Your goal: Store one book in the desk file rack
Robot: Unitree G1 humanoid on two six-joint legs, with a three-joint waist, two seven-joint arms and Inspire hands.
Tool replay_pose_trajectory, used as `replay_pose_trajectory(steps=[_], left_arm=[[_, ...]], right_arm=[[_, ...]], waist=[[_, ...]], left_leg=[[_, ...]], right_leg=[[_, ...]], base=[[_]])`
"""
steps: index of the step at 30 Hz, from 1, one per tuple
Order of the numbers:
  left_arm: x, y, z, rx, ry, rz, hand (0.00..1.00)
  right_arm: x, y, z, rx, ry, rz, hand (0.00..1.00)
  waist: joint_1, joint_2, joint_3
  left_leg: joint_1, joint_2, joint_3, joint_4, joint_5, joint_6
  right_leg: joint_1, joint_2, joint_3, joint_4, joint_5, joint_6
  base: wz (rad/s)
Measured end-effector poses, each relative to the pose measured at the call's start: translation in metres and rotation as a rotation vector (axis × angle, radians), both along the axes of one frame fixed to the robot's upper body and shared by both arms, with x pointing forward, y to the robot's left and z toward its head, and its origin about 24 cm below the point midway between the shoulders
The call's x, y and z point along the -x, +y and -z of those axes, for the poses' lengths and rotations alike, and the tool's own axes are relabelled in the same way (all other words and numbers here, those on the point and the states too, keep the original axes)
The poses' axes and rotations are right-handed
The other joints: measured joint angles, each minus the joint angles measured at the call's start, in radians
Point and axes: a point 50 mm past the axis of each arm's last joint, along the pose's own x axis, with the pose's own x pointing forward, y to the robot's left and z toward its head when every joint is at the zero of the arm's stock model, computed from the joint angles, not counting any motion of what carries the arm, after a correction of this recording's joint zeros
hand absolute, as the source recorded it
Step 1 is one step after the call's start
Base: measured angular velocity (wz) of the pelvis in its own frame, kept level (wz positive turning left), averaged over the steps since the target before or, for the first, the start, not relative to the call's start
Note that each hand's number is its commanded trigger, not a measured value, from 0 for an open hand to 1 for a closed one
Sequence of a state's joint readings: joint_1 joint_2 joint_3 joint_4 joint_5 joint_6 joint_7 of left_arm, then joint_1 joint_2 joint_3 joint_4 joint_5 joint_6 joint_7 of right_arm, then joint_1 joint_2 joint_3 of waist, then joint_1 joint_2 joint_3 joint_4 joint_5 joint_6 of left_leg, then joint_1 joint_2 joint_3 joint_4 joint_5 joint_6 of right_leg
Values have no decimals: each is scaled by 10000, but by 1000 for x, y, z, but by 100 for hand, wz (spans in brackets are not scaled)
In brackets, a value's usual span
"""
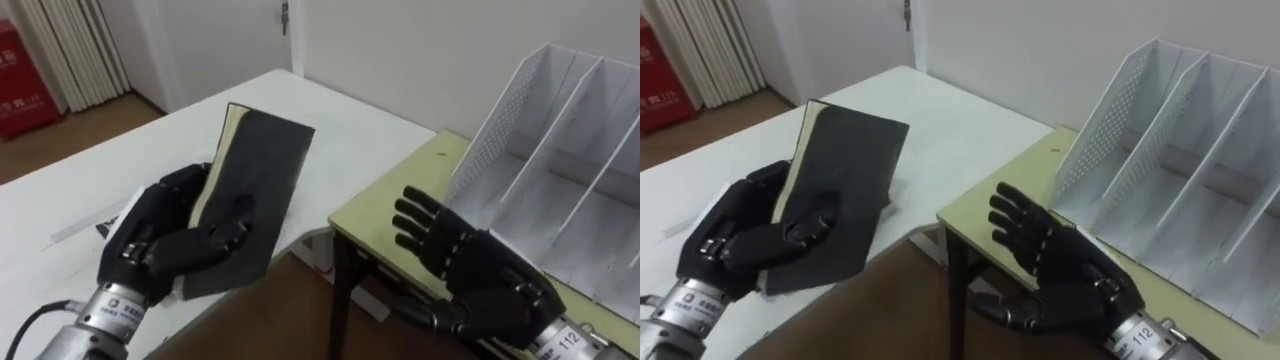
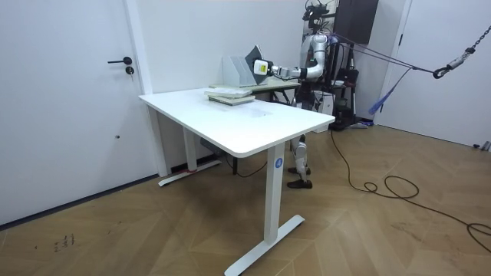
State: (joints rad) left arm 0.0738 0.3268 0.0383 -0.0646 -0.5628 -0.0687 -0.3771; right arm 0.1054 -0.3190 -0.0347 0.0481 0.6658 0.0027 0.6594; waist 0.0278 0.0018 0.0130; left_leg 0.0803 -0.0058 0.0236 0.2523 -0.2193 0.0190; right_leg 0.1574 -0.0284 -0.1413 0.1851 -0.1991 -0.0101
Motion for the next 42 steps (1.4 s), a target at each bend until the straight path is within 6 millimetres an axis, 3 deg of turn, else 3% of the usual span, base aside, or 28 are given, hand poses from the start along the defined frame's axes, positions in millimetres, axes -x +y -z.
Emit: replay_pose_trajectory(steps=[5,9,13,15,16,21,25,31,32,33,34,42], left_arm=[[2,-2,1,-265,121,1134,100],[4,-6,2,-140,282,2057,100],[7,-5,-7,548,44,3339,100],[9,-6,-10,608,-71,3812,100],[10,-7,-10,673,-14,4159,100],[13,-13,-6,633,451,5244,100],[16,-16,-4,547,618,5911,100],[10,-22,-13,1185,299,6355,100],[10,-22,-14,1269,251,6360,100],[8,-22,-16,1438,158,6393,100],[7,-24,-18,1474,76,6479,100],[12,-39,-24,1413,-240,7554,100]], right_arm=[[-3,1,-4,-125,-241,-330,0],[-3,2,-8,-1094,-323,-546,0],[-4,1,-21,-2338,-777,-1014,0],[-4,2,-23,-2564,-837,-1183,0],[-4,4,-22,-2582,-816,-1351,0],[-2,18,-18,-2935,-445,-2536,0],[2,30,-15,-3481,-236,-3443,0],[6,44,-11,-4225,92,-4161,0],[7,45,-10,-4218,131,-4212,4],[8,47,-9,-4178,240,-4350,65],[9,51,-7,-4122,371,-4521,100],[13,50,-1,-3652,836,-4239,100]], waist=[[1,58,-2],[12,277,-9],[-19,537,-162],[-82,561,-176],[-45,577,-132],[-8,468,-8],[-2,393,-66],[125,290,-53],[129,290,-53],[114,285,-50],[115,284,-52],[106,345,-90]], left_leg=[[0,4,45,22,-4,6],[-35,2,43,41,-7,11],[-134,29,159,58,-10,16],[-112,40,160,58,-9,15],[-36,53,161,49,-9,13],[-30,80,180,46,-19,-3],[-169,76,176,64,-18,-2],[-174,84,282,61,-16,-3],[-174,85,289,61,-17,-4],[-174,85,294,59,-17,-3],[-173,85,306,58,-17,-4],[-199,102,451,60,-17,-3]], right_leg=[[6,6,4,2,1,3],[-29,18,70,32,1,4],[-126,30,284,55,3,6],[-106,32,309,58,1,4],[-50,37,354,60,0,2],[-197,120,563,236,-79,-48],[-326,113,559,252,-78,-47],[-448,38,561,358,-108,-47],[-449,38,563,357,-108,-47],[-443,37,558,351,-108,-47],[-439,35,554,350,-108,-47],[-438,56,500,355,-107,-44]], base=[[0],[-1],[-6],[0],[-3],[-8],[-2],[0],[0],[0],[0],[0]])
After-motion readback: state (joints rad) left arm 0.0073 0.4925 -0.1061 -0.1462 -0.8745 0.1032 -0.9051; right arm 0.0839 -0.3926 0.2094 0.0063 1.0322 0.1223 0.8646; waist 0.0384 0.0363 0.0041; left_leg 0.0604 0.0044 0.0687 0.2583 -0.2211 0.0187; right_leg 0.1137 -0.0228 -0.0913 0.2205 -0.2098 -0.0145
